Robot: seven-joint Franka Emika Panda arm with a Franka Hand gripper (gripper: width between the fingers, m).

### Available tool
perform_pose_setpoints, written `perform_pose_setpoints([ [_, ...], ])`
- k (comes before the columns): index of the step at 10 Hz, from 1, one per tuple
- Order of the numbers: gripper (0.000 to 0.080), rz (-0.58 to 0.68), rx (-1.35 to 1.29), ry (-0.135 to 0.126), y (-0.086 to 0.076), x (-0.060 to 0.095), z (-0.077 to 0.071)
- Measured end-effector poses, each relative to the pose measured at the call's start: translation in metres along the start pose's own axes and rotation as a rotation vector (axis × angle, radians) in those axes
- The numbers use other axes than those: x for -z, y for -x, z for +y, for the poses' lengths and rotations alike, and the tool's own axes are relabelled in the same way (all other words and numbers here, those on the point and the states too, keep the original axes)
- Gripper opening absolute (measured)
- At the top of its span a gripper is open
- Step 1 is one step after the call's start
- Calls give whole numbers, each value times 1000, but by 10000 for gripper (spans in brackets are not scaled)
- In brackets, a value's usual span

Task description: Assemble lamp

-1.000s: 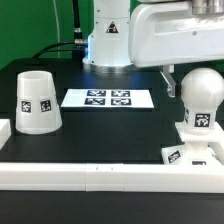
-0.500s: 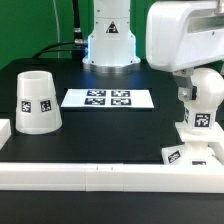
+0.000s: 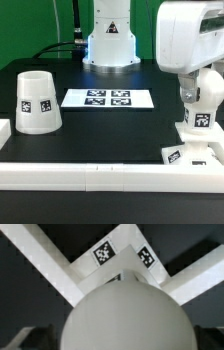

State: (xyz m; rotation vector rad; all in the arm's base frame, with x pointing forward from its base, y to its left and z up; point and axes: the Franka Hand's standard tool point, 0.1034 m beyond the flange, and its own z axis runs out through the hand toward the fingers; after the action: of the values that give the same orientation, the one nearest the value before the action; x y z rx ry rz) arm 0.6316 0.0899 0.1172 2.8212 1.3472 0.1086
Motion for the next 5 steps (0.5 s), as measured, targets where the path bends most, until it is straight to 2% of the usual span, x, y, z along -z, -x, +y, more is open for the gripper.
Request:
perform_pose_setpoints([
  [1,576,0,-7,0,0,0,0],
  [4,576,1,-80,-1,0,0,0],
  [5,576,3,-205,-2,0,1,1],
])
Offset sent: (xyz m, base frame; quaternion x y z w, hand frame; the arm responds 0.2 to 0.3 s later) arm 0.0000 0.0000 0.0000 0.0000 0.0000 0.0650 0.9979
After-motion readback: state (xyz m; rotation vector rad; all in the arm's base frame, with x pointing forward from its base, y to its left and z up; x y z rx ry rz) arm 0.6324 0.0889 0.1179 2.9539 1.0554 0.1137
